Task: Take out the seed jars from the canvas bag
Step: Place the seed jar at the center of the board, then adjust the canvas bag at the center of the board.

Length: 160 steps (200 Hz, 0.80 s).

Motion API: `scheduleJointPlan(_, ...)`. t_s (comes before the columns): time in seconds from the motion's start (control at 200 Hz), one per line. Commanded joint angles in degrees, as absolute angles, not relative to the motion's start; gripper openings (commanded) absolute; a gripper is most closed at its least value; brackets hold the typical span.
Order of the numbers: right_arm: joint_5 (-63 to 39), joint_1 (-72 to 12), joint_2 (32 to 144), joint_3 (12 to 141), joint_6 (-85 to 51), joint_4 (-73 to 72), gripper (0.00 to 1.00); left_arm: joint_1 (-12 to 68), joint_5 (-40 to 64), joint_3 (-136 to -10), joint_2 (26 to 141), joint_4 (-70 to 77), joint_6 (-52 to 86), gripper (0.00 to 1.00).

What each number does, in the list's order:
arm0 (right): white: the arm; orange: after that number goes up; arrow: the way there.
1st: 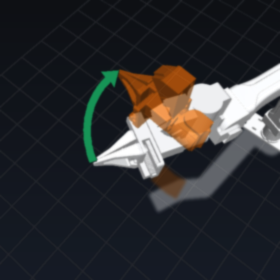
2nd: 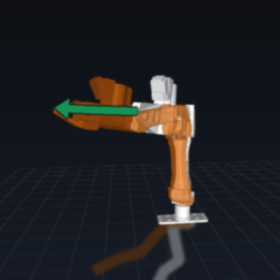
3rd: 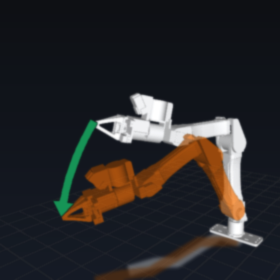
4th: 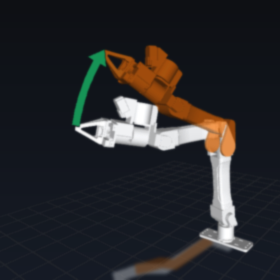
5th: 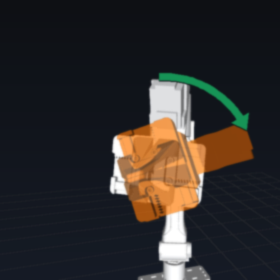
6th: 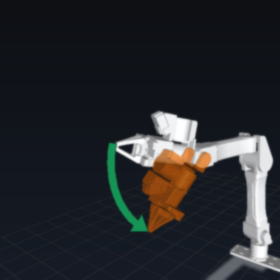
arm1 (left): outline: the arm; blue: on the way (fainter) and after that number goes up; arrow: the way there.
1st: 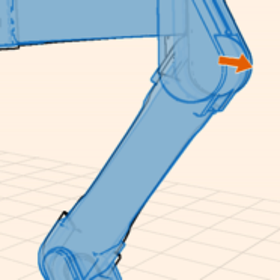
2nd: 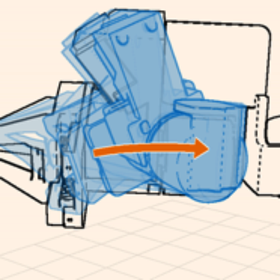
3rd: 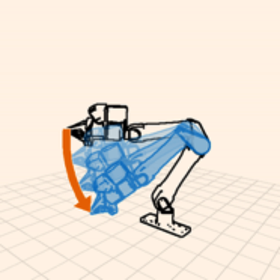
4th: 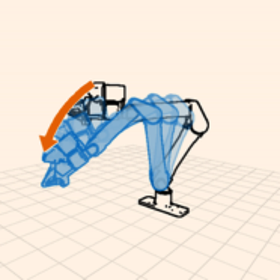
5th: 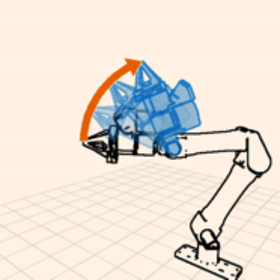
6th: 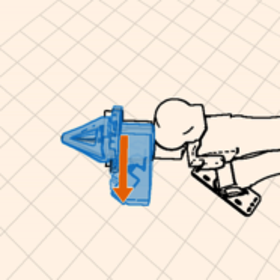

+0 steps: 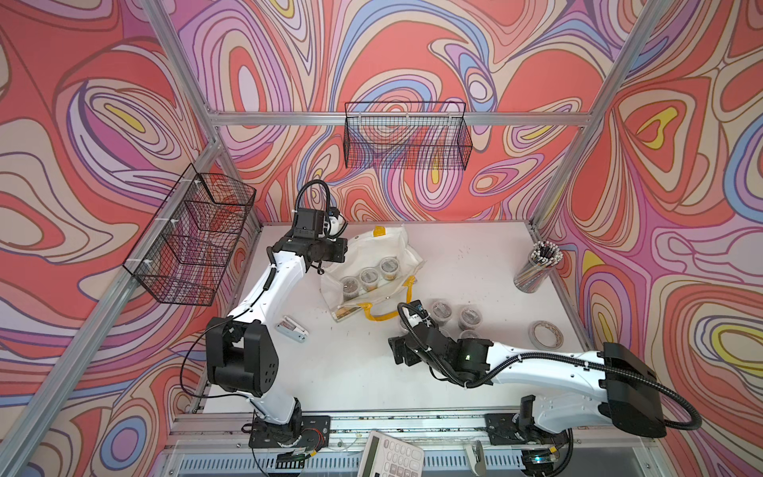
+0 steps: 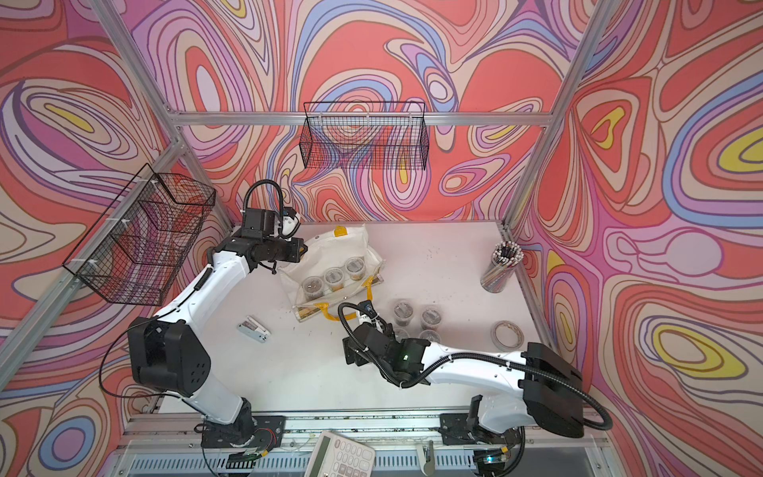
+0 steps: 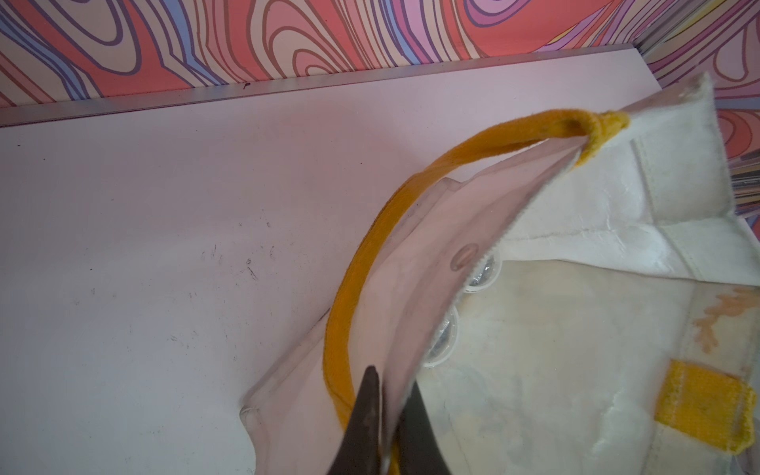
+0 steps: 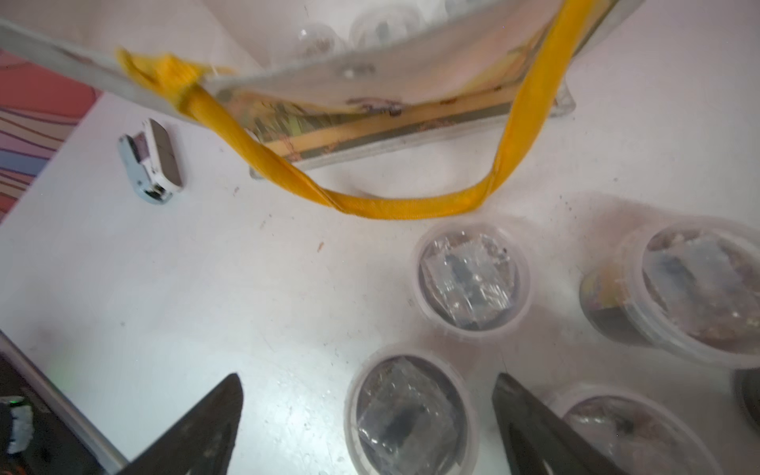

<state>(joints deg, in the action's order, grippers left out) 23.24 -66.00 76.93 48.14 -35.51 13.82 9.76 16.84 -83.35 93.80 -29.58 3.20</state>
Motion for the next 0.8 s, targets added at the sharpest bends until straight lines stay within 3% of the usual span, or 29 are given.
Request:
scheduleJointPlan(0.0, 24.32, -64.86, 75.52, 51.35, -33.30, 14.24, 0.98, 9.80, 16.29, -84.70, 94.96, -31.76, 2.75, 0.00)
scheduleJointPlan(0.215, 15.65, -56.02, 75.42, 55.60, -31.49, 6.54, 0.98, 9.80, 14.76, -85.73, 96.56, -33.17, 2.22, 0.47)
scheduleJointPlan(0.411, 14.30, -52.67, 80.21, 63.71, -29.62, 4.48, 0.98, 9.79, 11.86, -86.37, 98.49, -34.43, 1.24, 0.58)
scheduleJointPlan(0.531, 12.62, -51.18, 82.69, 66.89, -29.78, 3.44, 0.98, 9.79, 11.58, -87.20, 99.72, -35.27, 0.99, 0.57)
scheduleJointPlan(0.601, 11.37, -50.49, 84.21, 69.06, -29.54, 3.25, 0.98, 9.80, 11.59, -87.79, 100.36, -35.98, 0.81, 0.52)
scheduleJointPlan(0.666, 10.62, -50.14, 85.64, 71.03, -29.10, 3.42, 0.97, 9.80, 11.84, -87.98, 100.55, -36.20, 0.72, 0.42)
scheduleJointPlan(0.796, 9.94, -49.47, 88.49, 74.65, -29.31, 4.41, 0.97, 9.83, 11.69, -87.86, 100.13, -36.05, 0.87, 0.08)
